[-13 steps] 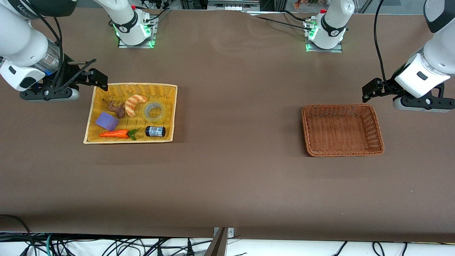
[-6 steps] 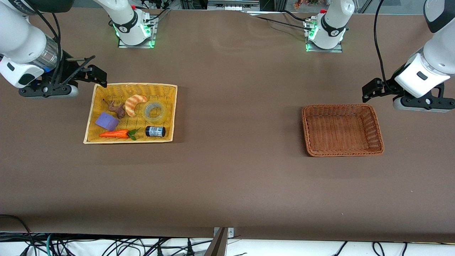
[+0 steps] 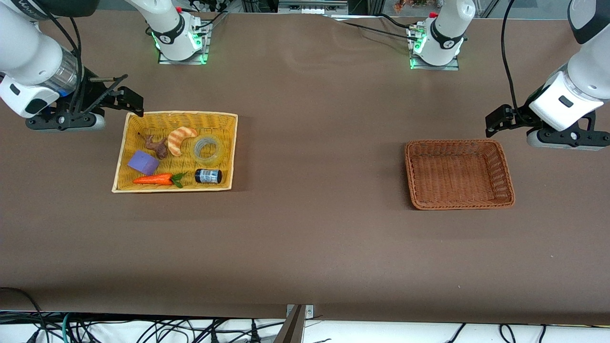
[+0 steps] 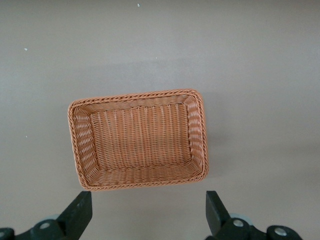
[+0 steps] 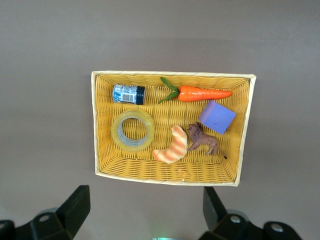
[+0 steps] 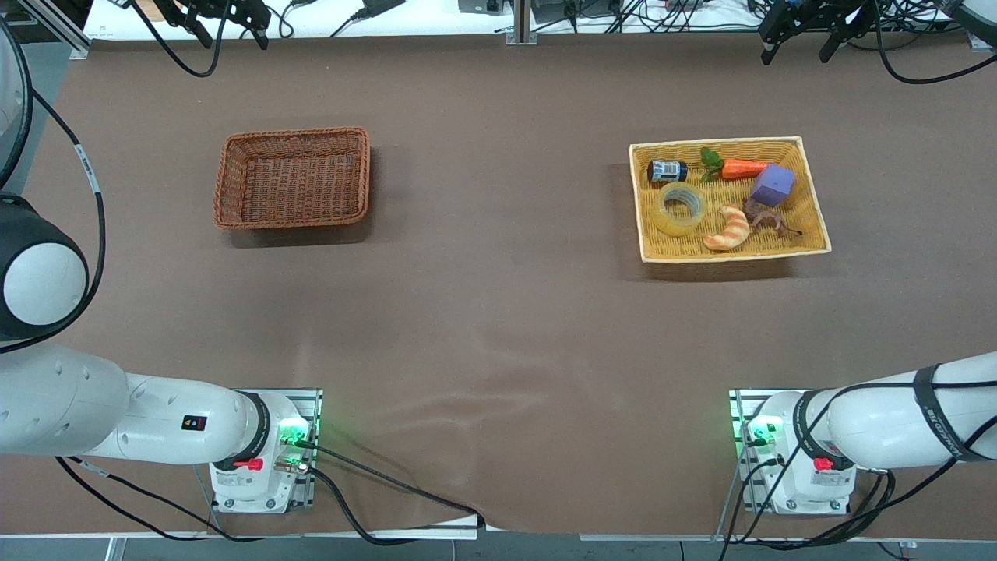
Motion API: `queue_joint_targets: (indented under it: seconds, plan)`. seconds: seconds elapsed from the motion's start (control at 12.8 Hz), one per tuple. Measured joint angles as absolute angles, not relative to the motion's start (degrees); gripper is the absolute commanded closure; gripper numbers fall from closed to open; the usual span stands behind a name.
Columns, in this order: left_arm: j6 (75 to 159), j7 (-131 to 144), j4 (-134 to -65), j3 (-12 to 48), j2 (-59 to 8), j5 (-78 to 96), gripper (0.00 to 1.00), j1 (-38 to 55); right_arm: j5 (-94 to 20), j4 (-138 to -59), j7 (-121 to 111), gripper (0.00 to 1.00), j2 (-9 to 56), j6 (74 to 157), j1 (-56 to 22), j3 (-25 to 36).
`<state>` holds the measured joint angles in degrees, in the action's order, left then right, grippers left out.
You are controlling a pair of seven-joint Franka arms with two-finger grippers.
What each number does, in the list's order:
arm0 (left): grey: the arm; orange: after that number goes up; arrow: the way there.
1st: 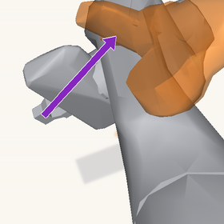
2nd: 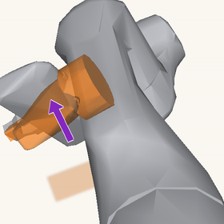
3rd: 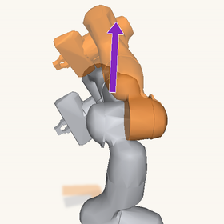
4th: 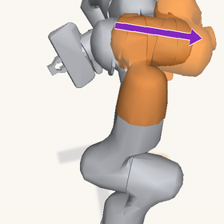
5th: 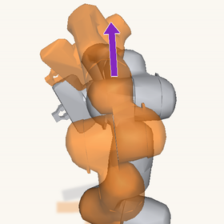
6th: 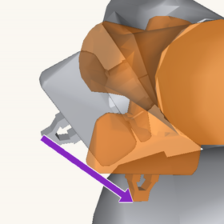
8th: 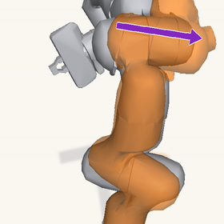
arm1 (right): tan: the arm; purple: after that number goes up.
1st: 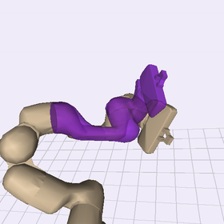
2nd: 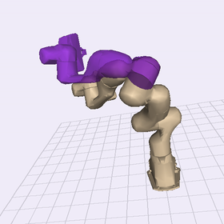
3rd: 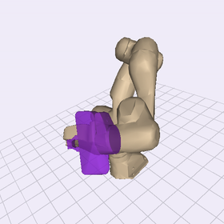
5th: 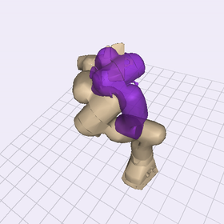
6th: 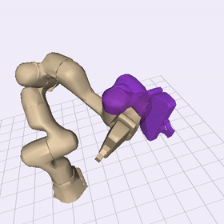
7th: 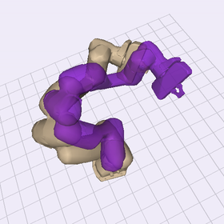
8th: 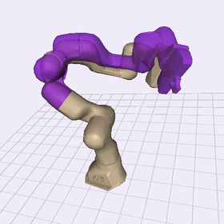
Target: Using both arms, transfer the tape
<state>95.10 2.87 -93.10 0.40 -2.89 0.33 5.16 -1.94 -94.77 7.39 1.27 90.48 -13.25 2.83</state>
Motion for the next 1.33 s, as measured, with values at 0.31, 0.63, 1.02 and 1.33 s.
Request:
queue_joint_targets:
  seconds: [0.31, 0.63, 1.02, 1.33]
  plan:
    - [95.1, 2.9, -93.1, 0.4, -2.9, 0.3, 0.00, 5.2, -1.9, -94.8, 7.4, 0.00, 1.3, 90.5, -13.2, 2.9]
    - [95.1, 2.9, -93.1, 0.4, -2.9, 0.3, 0.00, 5.2, -1.9, -94.8, 6.3, 0.00, 1.3, 90.5, -13.1, 3.5]
    - [95.1, 2.9, -93.1, 0.4, -2.9, 0.3, 0.00, 5.2, -1.9, -94.8, 5.9, 0.00, 1.3, 90.5, -13.1, 3.7]
    - [95.1, 2.9, -93.1, 0.4, -2.9, 0.3, 0.00, 5.2, -1.9, -94.9, 5.9, 0.00, 1.3, 90.5, -13.1, 3.7]
